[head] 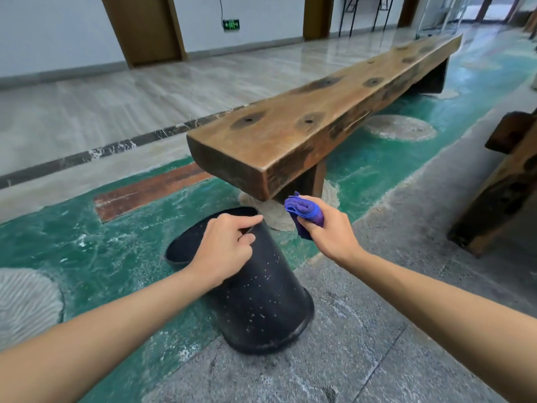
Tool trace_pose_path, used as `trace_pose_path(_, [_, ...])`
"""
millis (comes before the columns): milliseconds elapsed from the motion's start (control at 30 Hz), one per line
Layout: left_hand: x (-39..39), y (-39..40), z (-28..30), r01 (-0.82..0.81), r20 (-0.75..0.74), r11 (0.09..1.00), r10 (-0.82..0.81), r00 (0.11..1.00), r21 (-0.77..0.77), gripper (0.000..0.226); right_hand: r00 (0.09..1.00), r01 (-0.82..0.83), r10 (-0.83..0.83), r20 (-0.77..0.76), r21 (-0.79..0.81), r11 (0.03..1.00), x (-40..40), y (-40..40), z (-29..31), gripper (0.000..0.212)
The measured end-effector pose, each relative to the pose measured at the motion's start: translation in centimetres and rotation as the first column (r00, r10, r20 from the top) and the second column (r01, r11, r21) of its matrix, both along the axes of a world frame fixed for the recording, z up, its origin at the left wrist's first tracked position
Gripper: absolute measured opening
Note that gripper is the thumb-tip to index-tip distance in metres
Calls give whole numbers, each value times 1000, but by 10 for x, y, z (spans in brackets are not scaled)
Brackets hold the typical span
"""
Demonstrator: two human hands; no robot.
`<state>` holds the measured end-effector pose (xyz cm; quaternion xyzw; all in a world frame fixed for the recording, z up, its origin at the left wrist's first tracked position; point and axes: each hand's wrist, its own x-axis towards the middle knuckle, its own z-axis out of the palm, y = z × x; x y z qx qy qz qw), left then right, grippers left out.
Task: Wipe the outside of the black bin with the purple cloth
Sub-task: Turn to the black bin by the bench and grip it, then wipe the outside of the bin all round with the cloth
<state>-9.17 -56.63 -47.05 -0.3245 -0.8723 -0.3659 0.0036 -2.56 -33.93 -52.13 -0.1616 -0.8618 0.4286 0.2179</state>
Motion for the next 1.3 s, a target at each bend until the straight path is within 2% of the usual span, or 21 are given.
trace_pose_path(233, [-14, 1, 12, 23, 314, 989, -68, 947, 145, 44, 992, -75, 69, -107, -60, 995, -3, -2, 10, 44])
trace_pose_path(367, [-22, 8, 7, 27, 336, 988, -78, 939, 153, 43, 982, -149, 150, -117, 14, 989, -6, -7, 9, 40])
trace_pose_path(467, [-30, 12, 8, 57, 260, 992, -84, 962, 108, 37, 972, -183, 188, -138, 49, 982, -11, -13, 9, 35])
trace_pose_path(533, [-33, 14, 3, 121, 26, 992, -120, 992, -36, 35, 964, -214, 220, -149, 55, 975, -16, -17, 8, 35])
trace_pose_path(600, [-36, 14, -9, 157, -223, 968, -199, 954, -195, 40, 963, -222, 229, -145, 65, 973, -20, -19, 7, 38])
trace_pose_path(667, [-39, 10, -21, 205, -312, 950, -273, 910, -233, 44, 964, -236, 239, -116, 38, 971, -24, -21, 8, 45])
trace_pose_path(867, [-61, 0, -37, 251, -288, 945, -306, 907, -211, 51, 940, -333, 336, -54, 49, 941, -27, -29, 6, 66])
trace_pose_path(1100, [-87, -10, -41, 166, -224, 964, -212, 951, -207, 50, 855, -508, 518, 10, 215, 834, 0, -34, -11, 57])
trace_pose_path(1300, [-102, -15, -45, 164, -171, 961, -204, 964, -223, 44, 802, -588, 590, 90, 291, 754, 28, -33, -29, 63])
